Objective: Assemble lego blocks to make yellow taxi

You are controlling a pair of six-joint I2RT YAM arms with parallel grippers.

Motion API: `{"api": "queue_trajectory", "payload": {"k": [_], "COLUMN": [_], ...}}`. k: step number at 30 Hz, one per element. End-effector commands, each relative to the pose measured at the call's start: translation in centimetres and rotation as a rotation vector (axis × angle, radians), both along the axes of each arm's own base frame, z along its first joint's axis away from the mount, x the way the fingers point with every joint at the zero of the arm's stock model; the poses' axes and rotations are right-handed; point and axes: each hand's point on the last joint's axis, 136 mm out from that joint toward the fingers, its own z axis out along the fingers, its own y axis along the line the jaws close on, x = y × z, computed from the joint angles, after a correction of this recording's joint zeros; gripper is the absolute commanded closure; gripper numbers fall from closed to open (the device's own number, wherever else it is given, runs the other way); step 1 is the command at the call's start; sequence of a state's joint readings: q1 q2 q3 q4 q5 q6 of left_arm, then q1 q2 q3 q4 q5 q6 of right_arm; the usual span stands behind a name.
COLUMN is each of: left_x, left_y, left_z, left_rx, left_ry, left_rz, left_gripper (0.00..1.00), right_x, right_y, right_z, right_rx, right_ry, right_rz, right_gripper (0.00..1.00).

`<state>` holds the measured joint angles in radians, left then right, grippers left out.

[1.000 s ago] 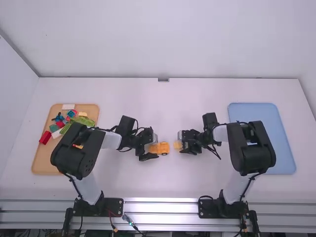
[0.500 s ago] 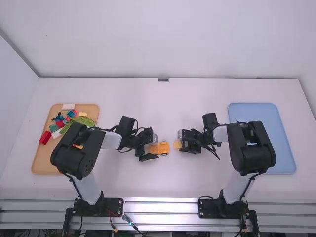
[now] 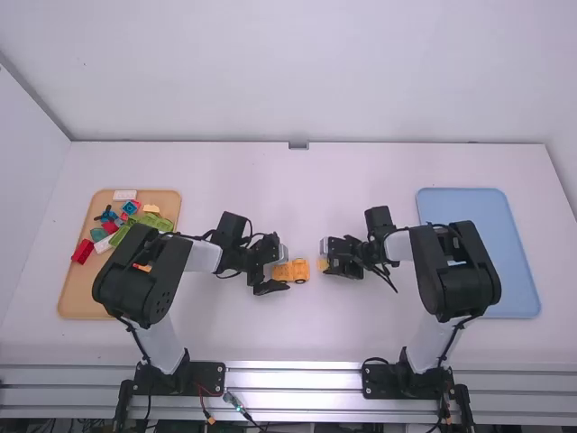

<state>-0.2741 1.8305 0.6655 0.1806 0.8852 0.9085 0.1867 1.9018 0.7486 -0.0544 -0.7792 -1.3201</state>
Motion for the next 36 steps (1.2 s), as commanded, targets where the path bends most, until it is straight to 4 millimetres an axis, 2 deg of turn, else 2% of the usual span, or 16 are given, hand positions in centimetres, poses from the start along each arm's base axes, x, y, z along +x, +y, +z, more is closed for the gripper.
{"api": "queue_trajectory", "payload": {"k": [1, 7, 8, 12, 17, 28, 31, 36], "left_x": [0.0, 0.1, 0.1, 0.0, 0.1, -0.1, 0.1, -0.1], "left_y": [-0.2, -0.2, -0.2, -0.2, -0.2, -0.2, -0.2, -0.3], "left_z": [0.7, 0.7, 0.7, 0.7, 0.7, -0.6, -0.9, -2.2], "left_rx": [-0.017, -0.017, -0.017, -0.017, -0.016, -0.005, -0.008, -0.007], "left_ry": [-0.007, -0.008, -0.008, -0.005, -0.007, -0.064, -0.077, -0.053], "left_rz": [-0.006, -0.006, -0.006, -0.005, -0.006, -0.059, -0.058, -0.062], "left_gripper": [0.01, 0.01, 0.01, 0.01, 0.01, 0.01, 0.01, 0.03], "right_x": [-0.6, -0.8, -0.9, -1.1, -0.6, 0.3, 0.1, -0.2], "right_y": [-0.1, -0.2, -0.1, 0.3, 0.5, 2.3, 3.2, 4.4], "right_z": [-0.3, -0.4, -0.4, -0.4, 0.3, 5.4, 6.2, 6.3], "right_rx": [0.005, 0.002, 0.0, 0.0, -0.002, -0.007, -0.016, -0.018], "right_ry": [0.036, 0.048, 0.05, 0.051, 0.069, 0.202, 0.207, 0.185], "right_rz": [-0.012, -0.013, -0.011, 0.005, 0.007, 0.052, 0.081, 0.12], "right_gripper": [0.56, 0.59, 0.64, 0.75, 0.78, 0.78, 0.79, 0.82]}}
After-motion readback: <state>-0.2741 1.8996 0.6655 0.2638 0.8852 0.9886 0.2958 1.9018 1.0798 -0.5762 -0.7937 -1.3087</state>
